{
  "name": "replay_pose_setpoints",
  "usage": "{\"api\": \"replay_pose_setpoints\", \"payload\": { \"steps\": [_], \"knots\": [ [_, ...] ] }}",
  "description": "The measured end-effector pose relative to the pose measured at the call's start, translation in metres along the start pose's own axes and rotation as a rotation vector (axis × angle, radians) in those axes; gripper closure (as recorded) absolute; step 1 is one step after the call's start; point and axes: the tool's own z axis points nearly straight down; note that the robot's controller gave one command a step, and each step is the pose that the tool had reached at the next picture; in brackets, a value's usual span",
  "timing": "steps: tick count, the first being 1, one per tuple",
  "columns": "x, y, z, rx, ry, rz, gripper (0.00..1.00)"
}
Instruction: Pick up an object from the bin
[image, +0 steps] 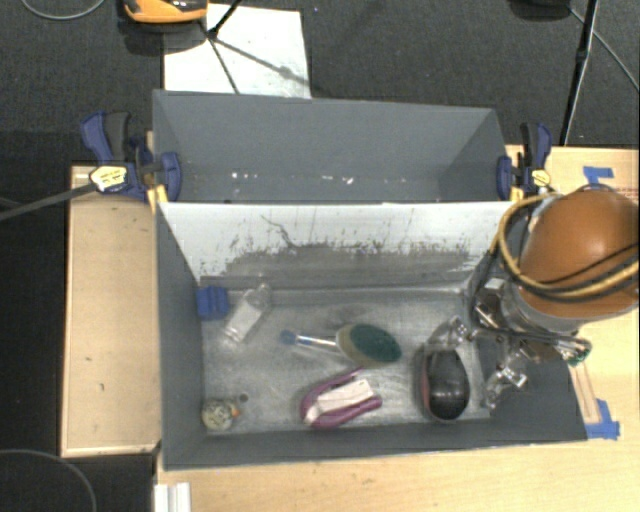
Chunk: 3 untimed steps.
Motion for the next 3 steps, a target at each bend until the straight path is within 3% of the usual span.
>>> {"api": "replay_pose_setpoints", "payload": {
  "steps": [1,2,3],
  "knots": [
    [-0.036,0.008,0.093,0.001,-0.001,-0.276,0.00],
    [-0.038,0.008,0.091,0.004,-0.006,-0.276,1.00],
    [-0.039,-0.002,-0.064,0.006,-0.004,-0.302,1.00]
  ]
}}
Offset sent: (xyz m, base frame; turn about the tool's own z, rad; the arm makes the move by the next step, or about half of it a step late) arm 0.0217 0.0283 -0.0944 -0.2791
